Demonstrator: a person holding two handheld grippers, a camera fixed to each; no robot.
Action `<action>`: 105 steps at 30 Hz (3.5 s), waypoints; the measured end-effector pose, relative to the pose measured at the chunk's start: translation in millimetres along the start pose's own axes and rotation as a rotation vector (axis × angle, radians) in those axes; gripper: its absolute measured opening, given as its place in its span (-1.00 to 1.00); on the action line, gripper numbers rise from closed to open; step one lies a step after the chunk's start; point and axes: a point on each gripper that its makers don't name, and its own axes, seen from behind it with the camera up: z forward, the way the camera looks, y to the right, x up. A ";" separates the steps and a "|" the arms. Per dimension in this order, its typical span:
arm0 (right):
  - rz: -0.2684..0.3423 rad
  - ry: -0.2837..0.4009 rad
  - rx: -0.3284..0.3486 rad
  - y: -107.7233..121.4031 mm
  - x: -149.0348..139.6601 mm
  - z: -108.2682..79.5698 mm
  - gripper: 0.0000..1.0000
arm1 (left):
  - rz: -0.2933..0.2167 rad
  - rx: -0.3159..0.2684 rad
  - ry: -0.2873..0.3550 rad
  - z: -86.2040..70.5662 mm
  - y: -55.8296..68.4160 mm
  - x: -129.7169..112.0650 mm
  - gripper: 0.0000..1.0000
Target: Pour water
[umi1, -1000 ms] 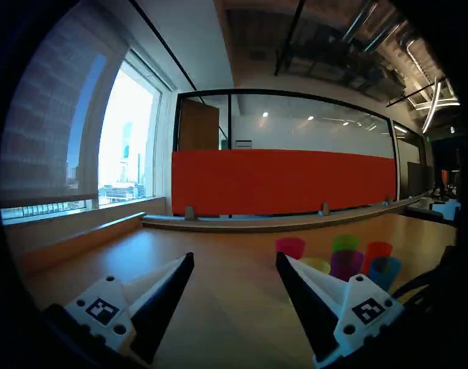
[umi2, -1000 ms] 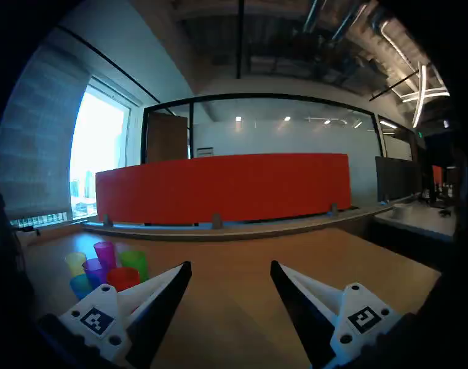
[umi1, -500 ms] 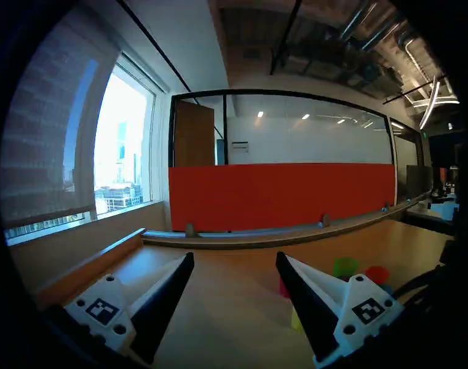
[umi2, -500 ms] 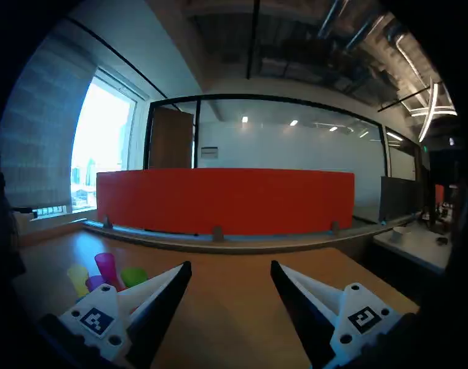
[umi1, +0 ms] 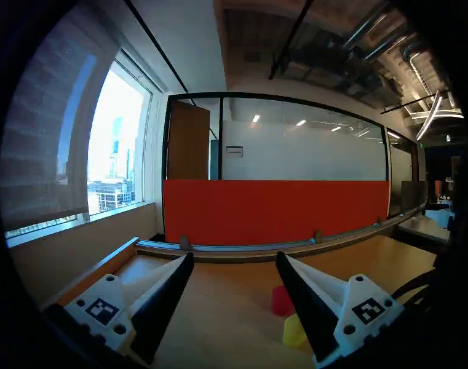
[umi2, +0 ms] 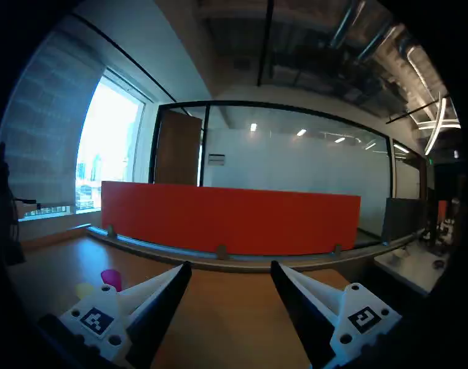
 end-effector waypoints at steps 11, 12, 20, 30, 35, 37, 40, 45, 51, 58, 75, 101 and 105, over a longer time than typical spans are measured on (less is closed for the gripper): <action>-0.016 -0.003 0.015 -0.5 11.8 2.5 0.99 | -0.057 -0.068 -0.028 8.2 4.0 4.5 0.99; -0.013 -0.005 0.025 -2.5 10.9 2.6 0.99 | -0.056 -0.077 -0.034 8.6 5.3 2.2 0.99; 0.020 0.001 0.173 -29.9 16.6 0.0 0.99 | -0.047 -0.223 -0.053 7.5 34.4 -2.5 0.99; 0.040 0.013 0.371 -67.0 30.6 -10.9 0.99 | -0.036 -0.444 -0.062 -4.3 80.6 0.0 0.98; 0.030 -0.001 0.461 -85.2 33.3 -17.5 0.99 | -0.009 -0.522 -0.058 -10.1 95.6 4.0 0.98; 0.029 -0.005 0.493 -91.8 34.5 -20.2 0.99 | -0.005 -0.544 -0.061 -11.5 100.3 4.4 0.98; 0.025 -0.008 0.530 -99.0 35.9 -23.0 0.99 | -0.006 -0.570 -0.067 -13.2 106.0 4.0 0.98; -0.004 -0.017 0.555 -104.2 34.2 -22.5 0.99 | -0.009 -0.606 -0.077 -14.7 110.1 2.3 0.99; -0.043 -0.046 0.604 -112.0 25.5 -24.6 0.99 | 0.028 -0.623 -0.100 -15.9 109.4 -4.3 0.98; -0.113 -0.101 0.664 -120.7 12.1 -31.9 1.00 | 0.073 -0.673 -0.138 -21.7 115.2 -14.1 0.98; -0.156 -0.190 0.728 -126.6 -8.4 -31.2 1.00 | 0.129 -0.776 -0.251 -22.3 127.3 -49.9 0.98; -0.202 -0.258 0.726 -119.1 -38.5 -17.1 1.00 | 0.232 -0.909 -0.378 -29.6 170.2 -125.3 0.98; -0.206 -0.270 0.726 -117.9 -44.5 -15.6 1.00 | 0.244 -0.933 -0.404 -32.0 176.5 -137.5 0.99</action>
